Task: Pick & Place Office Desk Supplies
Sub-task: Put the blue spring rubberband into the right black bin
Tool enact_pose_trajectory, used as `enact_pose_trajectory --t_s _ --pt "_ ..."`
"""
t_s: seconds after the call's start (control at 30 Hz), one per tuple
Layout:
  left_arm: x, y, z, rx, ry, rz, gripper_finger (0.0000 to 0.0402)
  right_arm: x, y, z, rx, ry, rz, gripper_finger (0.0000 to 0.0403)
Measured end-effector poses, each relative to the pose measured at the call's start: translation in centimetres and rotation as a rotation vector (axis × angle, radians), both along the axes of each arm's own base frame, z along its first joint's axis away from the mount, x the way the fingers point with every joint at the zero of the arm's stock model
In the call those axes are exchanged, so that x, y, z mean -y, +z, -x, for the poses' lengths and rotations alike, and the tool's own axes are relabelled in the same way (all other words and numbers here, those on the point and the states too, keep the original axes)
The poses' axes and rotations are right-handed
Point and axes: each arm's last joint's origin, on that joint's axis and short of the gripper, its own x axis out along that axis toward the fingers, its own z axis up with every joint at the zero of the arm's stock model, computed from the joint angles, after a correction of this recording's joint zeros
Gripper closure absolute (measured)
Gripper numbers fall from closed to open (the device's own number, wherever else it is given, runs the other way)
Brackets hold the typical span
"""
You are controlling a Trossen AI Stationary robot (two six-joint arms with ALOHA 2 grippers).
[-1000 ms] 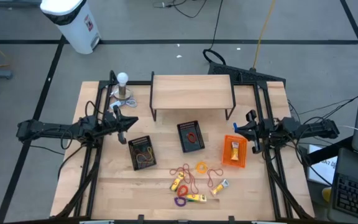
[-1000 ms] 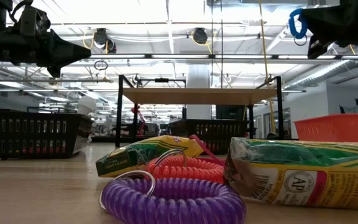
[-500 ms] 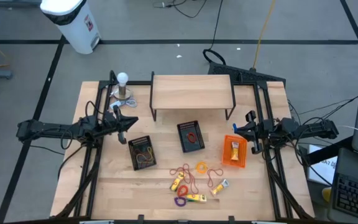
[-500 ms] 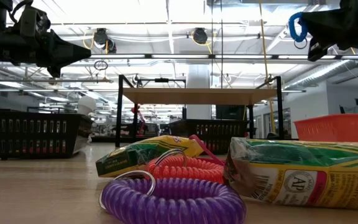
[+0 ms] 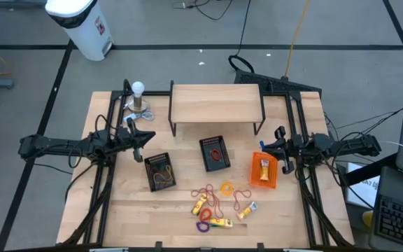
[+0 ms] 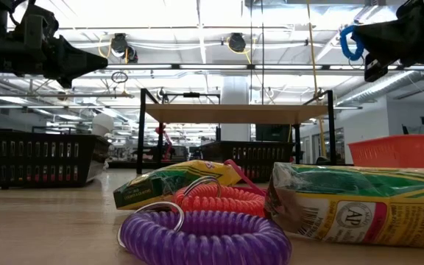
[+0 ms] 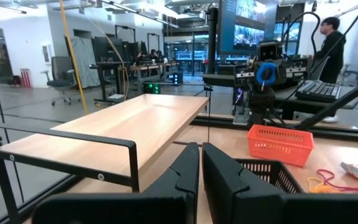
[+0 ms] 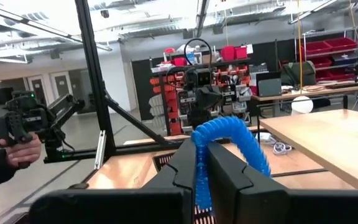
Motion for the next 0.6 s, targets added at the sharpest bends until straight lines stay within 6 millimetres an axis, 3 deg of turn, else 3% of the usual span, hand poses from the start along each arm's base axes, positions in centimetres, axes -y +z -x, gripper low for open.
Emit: enact_pose_trajectory --t_s 0.6 --pt "0.0 -0.1 0.0 -0.005 0.000 0.004 0.0382 0.0 -0.6 -1.0 -0.081 -0.045 -0.045 0.0391"
